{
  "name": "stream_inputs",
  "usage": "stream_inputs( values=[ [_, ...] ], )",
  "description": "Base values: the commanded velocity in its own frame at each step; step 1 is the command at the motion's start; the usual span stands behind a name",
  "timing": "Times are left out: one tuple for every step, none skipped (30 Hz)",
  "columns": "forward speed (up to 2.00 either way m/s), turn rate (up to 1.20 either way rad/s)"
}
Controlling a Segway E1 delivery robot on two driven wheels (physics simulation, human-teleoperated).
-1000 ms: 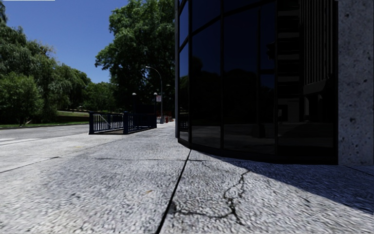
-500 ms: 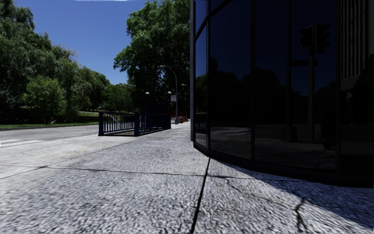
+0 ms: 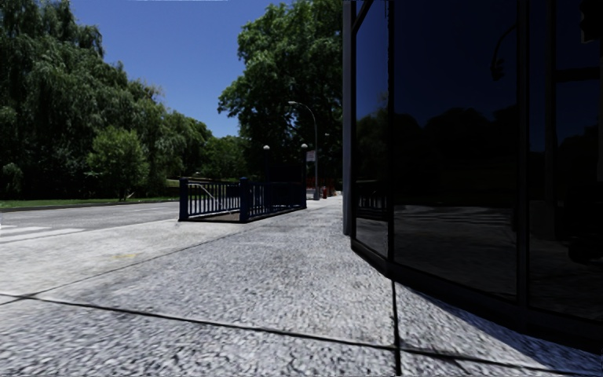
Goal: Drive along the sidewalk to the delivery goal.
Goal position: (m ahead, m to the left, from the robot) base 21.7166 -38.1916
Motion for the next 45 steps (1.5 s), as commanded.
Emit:
stream_inputs(
  values=[
    [2.00,0.35],
    [2.00,0.35],
    [2.00,0.35],
    [2.00,0.24],
    [2.00,0.00],
    [2.00,0.00],
    [2.00,0.00],
    [2.00,0.00],
    [2.00,0.00],
    [2.00,0.00],
    [2.00,0.00],
    [2.00,0.00],
    [2.00,0.00],
    [2.00,0.00],
    [2.00,0.00],
    [2.00,0.00],
    [2.00,0.00],
    [2.00,0.00],
    [2.00,0.00],
    [2.00,0.00],
    [2.00,0.00],
    [2.00,0.00],
    [2.00,0.00],
    [2.00,0.00],
    [2.00,0.00],
    [2.00,0.00],
    [2.00,0.00],
    [2.00,0.00],
    [2.00,0.00],
    [2.00,0.00],
    [2.00,0.00],
    [2.00,0.00],
    [2.00,0.00],
    [2.00,0.00],
    [2.00,0.00],
    [2.00,0.00],
    [2.00,0.00],
    [2.00,0.00],
    [2.00,0.00],
    [2.00,0.00],
    [2.00,0.00],
    [2.00,0.00],
    [2.00,0.00],
    [2.00,0.00],
    [2.00,0.00]
  ],
)
